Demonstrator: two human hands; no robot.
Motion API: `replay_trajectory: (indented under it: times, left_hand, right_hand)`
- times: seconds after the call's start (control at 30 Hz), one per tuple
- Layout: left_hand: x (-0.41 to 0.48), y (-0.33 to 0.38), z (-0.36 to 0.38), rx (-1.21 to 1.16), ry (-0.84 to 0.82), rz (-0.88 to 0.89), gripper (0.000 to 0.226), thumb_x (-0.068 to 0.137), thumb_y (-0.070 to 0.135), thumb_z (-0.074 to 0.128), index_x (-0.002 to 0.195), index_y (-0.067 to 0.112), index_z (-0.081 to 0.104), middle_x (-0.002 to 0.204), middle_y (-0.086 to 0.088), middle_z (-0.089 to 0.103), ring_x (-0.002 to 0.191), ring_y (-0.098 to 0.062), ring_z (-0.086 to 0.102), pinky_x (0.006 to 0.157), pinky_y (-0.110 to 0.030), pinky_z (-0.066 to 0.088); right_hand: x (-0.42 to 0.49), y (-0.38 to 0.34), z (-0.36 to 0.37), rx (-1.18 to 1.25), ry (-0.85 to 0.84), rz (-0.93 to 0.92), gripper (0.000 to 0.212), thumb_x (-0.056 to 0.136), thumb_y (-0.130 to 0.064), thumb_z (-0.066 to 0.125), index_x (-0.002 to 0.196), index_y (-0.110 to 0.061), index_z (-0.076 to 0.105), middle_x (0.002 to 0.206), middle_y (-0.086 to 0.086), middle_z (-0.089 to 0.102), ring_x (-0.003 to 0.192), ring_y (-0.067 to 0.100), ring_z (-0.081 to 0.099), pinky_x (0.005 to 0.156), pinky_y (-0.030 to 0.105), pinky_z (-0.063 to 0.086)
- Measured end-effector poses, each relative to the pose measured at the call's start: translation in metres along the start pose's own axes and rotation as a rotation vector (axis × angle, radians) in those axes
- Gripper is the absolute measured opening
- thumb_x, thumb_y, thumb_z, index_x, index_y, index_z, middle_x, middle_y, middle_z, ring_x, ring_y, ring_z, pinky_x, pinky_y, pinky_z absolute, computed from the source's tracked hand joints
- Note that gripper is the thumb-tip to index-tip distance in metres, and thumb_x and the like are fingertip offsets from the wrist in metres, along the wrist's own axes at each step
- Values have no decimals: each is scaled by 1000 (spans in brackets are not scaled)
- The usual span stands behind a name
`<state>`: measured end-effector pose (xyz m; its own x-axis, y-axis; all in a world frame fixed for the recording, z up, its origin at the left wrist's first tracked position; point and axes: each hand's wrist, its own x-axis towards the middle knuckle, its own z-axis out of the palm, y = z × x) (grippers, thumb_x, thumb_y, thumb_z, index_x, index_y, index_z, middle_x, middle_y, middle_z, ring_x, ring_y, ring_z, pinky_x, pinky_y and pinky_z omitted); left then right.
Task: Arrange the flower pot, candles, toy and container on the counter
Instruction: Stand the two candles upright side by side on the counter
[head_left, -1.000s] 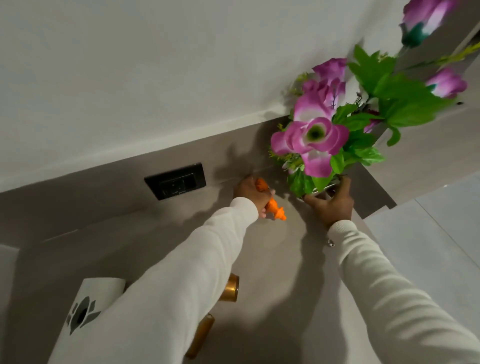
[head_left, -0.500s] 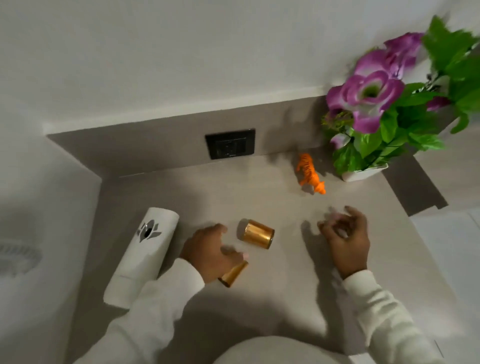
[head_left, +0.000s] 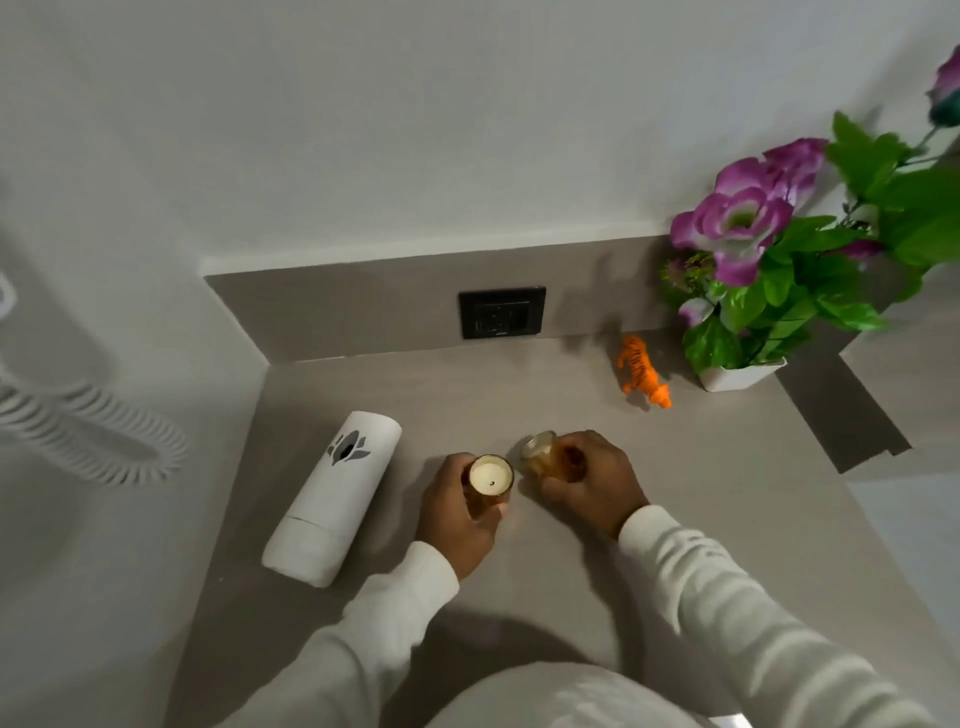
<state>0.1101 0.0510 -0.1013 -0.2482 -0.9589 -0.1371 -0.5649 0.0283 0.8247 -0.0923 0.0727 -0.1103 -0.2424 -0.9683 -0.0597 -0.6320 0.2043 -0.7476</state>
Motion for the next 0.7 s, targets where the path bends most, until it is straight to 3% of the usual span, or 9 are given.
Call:
replay_trajectory:
  times: [0.13, 0.27, 0.4, 0.6, 0.7]
  left_hand:
    - [2, -4, 10, -48, 47, 21, 57, 67, 18, 85, 107, 33, 47, 104, 8, 57, 92, -14, 58, 69, -3, 39]
    - [4, -6, 16, -87, 98, 18, 56, 65, 16, 86, 106, 31, 50, 102, 8, 60, 90, -14, 60, 66, 0, 43]
    - [8, -5, 18, -112, 149, 8, 55, 65, 14, 87, 110, 25, 57, 105, 8, 61, 92, -13, 60, 68, 0, 43]
    - [54, 13, 20, -144, 213, 25, 52, 64, 6, 84, 111, 15, 63, 103, 3, 65, 92, -17, 64, 80, -25, 55]
    - [87, 20, 22, -131, 223, 19, 53, 66, 7, 83, 113, 16, 62, 108, -1, 67, 95, -17, 63, 80, -25, 53]
  right_hand:
    - [-16, 13, 9, 139, 132, 25, 51, 64, -34, 83, 109, -27, 61, 102, -7, 66, 92, 13, 59, 83, 31, 52]
    - [-24, 17, 14, 200, 161, 29, 57, 63, -41, 85, 113, -40, 57, 109, -18, 64, 98, -3, 56, 85, 15, 45]
    - [-26, 20, 24, 226, 227, 82, 57, 65, -46, 84, 116, -39, 59, 112, -16, 66, 101, 2, 59, 87, 18, 47]
    - [26, 18, 24, 262, 261, 124, 55, 64, -38, 87, 114, -35, 64, 106, -15, 69, 97, 5, 62, 86, 21, 50]
    - [62, 17, 20, 243, 246, 139, 57, 64, -35, 88, 115, -31, 64, 103, -14, 68, 92, 6, 62, 85, 23, 50]
